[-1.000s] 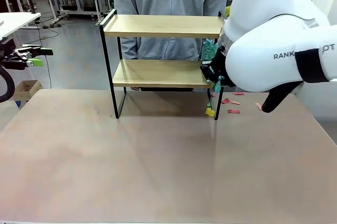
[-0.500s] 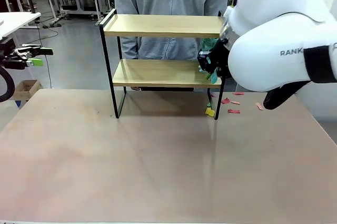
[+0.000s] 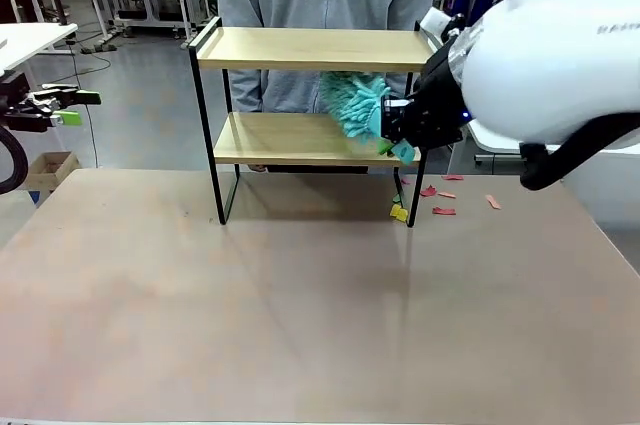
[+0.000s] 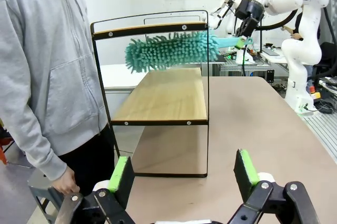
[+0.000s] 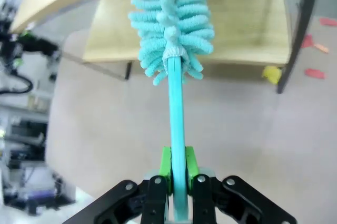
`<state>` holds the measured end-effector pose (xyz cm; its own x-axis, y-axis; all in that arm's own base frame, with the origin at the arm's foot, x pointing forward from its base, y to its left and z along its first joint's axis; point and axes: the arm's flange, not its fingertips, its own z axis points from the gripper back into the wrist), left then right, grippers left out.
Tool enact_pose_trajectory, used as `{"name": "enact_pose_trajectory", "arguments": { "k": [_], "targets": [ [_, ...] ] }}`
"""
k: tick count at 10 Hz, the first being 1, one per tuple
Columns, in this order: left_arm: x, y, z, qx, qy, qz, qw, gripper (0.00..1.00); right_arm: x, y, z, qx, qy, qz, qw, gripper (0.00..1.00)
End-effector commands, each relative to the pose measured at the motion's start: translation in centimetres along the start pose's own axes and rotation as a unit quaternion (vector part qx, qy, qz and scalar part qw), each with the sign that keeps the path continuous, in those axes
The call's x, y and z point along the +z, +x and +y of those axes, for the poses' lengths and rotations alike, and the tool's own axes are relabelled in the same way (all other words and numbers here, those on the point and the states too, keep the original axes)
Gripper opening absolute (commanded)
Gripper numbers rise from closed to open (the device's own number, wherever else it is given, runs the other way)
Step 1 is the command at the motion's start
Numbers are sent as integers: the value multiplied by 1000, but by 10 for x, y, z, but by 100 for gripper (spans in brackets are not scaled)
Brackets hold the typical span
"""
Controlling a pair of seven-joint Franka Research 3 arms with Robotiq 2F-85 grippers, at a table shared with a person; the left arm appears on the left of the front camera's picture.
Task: Clean the shelf.
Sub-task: Clean the specific section of the Shelf indicated by the human with the Duster.
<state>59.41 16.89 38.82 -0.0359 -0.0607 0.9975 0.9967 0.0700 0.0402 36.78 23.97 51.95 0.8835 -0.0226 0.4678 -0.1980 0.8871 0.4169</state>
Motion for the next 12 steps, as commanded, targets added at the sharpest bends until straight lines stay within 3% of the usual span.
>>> {"name": "enact_pose_trajectory", "arguments": {
  "k": [1, 6, 10, 12],
  "targets": [
    [0, 1, -1, -8, -4, 4, 1000, 100, 18, -6, -28, 68, 45, 54, 995, 13],
    [0, 1, -1, -8, -4, 4, 1000, 100, 37, -26, -45, 252, 68, 164, 951, 13],
    [0, 1, -1, -8, -4, 4, 1000, 100, 63, -47, -91, 326, -1, 254, 911, 13],
    [0, 1, -1, -8, -4, 4, 1000, 100, 71, -60, -127, 346, 1, 282, 895, 13]
  ]
}}
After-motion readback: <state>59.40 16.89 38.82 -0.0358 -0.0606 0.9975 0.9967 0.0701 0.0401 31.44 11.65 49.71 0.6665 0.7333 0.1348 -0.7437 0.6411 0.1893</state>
